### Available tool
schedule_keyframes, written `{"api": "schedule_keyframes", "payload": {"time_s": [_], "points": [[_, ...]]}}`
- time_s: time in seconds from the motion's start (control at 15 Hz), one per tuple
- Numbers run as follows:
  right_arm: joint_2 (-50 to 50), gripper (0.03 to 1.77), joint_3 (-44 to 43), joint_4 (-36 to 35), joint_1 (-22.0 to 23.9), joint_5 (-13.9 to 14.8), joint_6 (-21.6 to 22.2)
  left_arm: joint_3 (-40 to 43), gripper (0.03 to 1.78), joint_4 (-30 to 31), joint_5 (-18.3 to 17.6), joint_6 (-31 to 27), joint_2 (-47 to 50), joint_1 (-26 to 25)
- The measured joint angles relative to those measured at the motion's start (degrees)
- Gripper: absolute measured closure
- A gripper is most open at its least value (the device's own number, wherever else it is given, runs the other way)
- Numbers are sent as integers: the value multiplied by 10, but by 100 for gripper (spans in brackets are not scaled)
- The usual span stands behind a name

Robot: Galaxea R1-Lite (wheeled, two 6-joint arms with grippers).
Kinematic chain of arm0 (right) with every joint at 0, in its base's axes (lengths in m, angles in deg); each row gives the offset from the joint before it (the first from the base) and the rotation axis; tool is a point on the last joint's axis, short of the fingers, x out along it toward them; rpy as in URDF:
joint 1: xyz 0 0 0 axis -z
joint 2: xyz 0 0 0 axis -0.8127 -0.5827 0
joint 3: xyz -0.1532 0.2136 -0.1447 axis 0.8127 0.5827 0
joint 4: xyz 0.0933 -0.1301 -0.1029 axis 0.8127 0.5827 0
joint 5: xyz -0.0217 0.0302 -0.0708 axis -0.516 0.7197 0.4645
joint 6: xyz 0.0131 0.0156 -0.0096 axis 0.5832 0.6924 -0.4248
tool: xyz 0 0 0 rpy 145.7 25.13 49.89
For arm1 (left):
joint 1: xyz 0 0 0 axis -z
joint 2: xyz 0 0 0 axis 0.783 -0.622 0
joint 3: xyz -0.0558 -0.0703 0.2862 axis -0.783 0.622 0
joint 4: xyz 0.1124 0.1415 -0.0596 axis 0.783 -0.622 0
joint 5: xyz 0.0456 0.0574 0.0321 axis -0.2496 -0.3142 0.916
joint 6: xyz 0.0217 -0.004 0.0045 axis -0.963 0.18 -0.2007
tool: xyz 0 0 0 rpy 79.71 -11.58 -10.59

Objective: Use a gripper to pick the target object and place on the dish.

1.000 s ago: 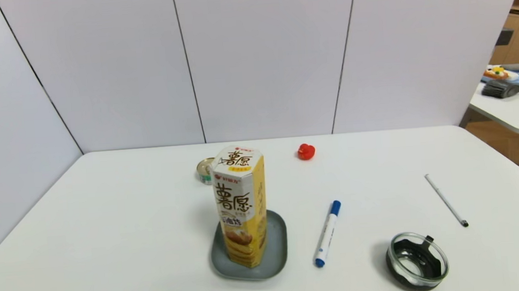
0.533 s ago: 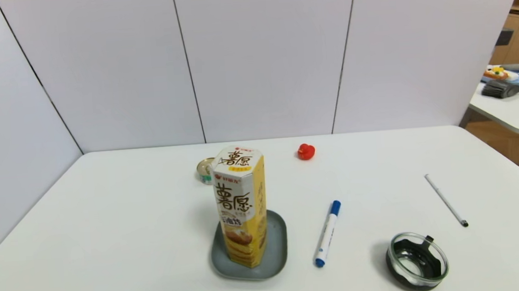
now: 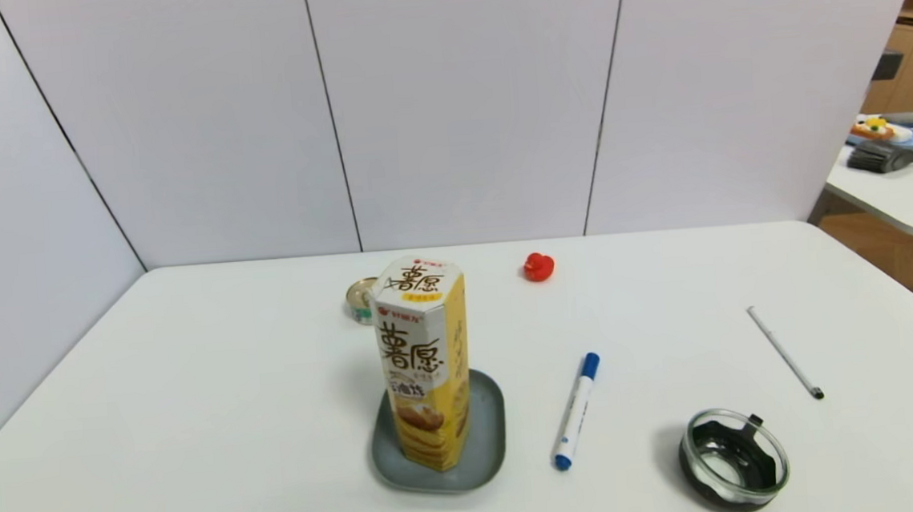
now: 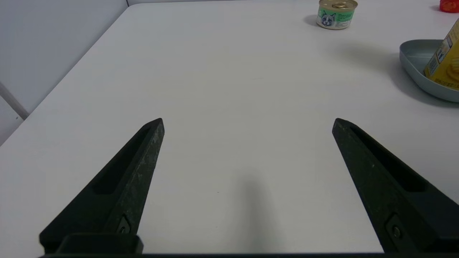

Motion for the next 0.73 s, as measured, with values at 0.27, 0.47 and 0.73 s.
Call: {"api": "schedule_keyframes", "payload": {"time_s": [0.27, 0.47, 0.73], "points": [[0, 10, 0, 0, 0, 1, 1, 0, 12, 0, 0, 0, 0, 0], [0, 10, 0, 0, 0, 7, 12, 0, 12, 0, 0, 0, 0, 0], [0, 10, 0, 0, 0, 8, 18, 0, 12, 0, 0, 0, 0, 0]]}}
